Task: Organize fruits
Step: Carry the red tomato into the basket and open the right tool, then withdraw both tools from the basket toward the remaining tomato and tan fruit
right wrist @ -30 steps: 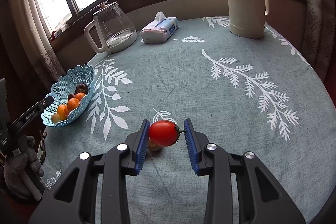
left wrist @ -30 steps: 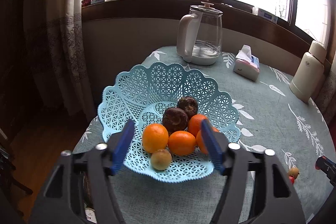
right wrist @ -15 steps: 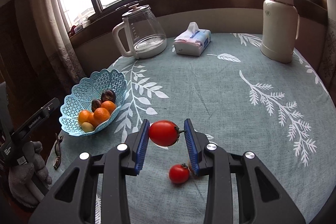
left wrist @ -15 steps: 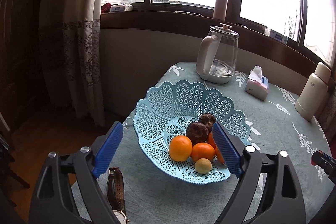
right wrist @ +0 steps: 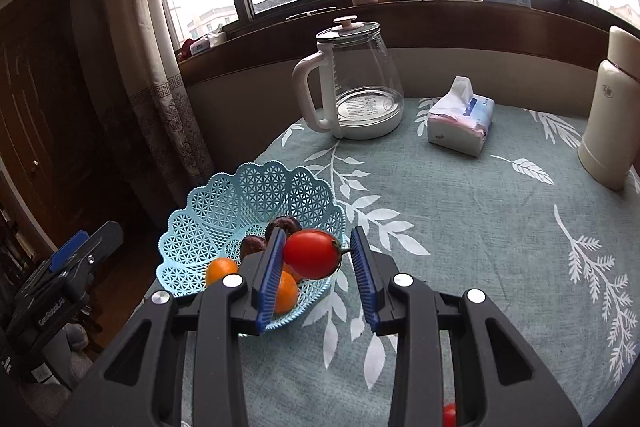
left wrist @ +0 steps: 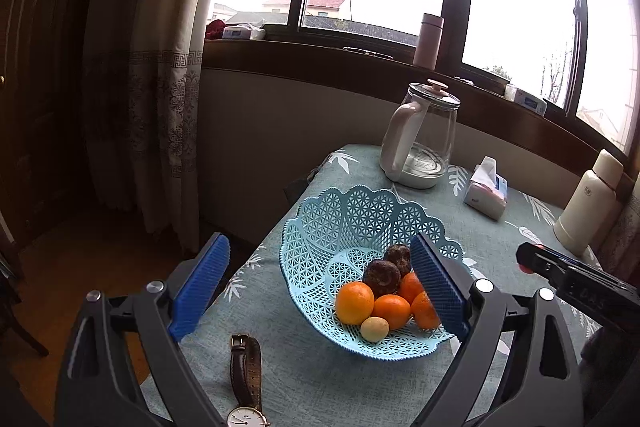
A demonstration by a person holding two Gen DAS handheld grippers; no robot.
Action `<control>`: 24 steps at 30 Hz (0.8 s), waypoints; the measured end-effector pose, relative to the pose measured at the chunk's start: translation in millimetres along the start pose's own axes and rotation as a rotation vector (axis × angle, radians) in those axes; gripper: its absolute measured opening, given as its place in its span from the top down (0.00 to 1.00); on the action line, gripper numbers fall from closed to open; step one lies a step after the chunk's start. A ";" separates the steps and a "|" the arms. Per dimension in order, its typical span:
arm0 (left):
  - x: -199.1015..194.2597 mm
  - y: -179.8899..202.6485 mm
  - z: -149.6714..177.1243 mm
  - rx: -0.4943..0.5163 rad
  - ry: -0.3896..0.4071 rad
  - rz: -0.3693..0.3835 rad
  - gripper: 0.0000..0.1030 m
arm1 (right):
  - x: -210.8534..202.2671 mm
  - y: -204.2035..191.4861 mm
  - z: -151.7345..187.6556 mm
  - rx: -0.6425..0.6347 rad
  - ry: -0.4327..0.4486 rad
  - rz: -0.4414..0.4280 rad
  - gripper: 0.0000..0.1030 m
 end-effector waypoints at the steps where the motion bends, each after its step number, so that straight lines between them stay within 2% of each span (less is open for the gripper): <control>1: -0.2 -0.6 -0.5 -0.002 0.000 0.001 0.10 | 5.7 -2.9 -3.2 -0.005 -0.004 0.003 0.67; 9: 1.6 -1.7 -0.6 -0.013 -0.009 0.016 0.10 | 48.1 -13.8 -17.2 -0.032 -0.062 0.033 0.66; 12: 0.2 -0.8 -1.1 -0.011 -0.006 0.021 0.10 | 54.9 -13.8 -22.5 -0.007 -0.078 0.015 0.63; 15: -0.3 -1.6 -1.4 -0.016 -0.006 0.023 0.10 | 52.1 -14.2 -25.3 -0.004 -0.070 0.011 0.61; 18: -0.9 -2.5 -1.6 -0.022 -0.006 0.026 0.10 | 45.0 -12.1 -25.9 0.006 -0.053 0.013 0.54; 21: -3.5 -1.6 -2.2 -0.021 -0.001 0.030 0.10 | 35.7 -8.5 -24.7 0.023 -0.038 0.009 0.53; 24: -7.3 0.6 -3.3 -0.018 0.007 0.035 0.10 | 22.9 -6.3 -23.7 0.033 -0.010 0.011 0.45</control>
Point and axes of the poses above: each gripper's, at about its wrist camera, not at the fingertips, and x roughly the way its jaws point, y to its right, z to its underside, the point moved 9 cm from there along x, roughly the way its jaws point, and after that the axes turned 10 degrees about -y, right-handed, at the moved point
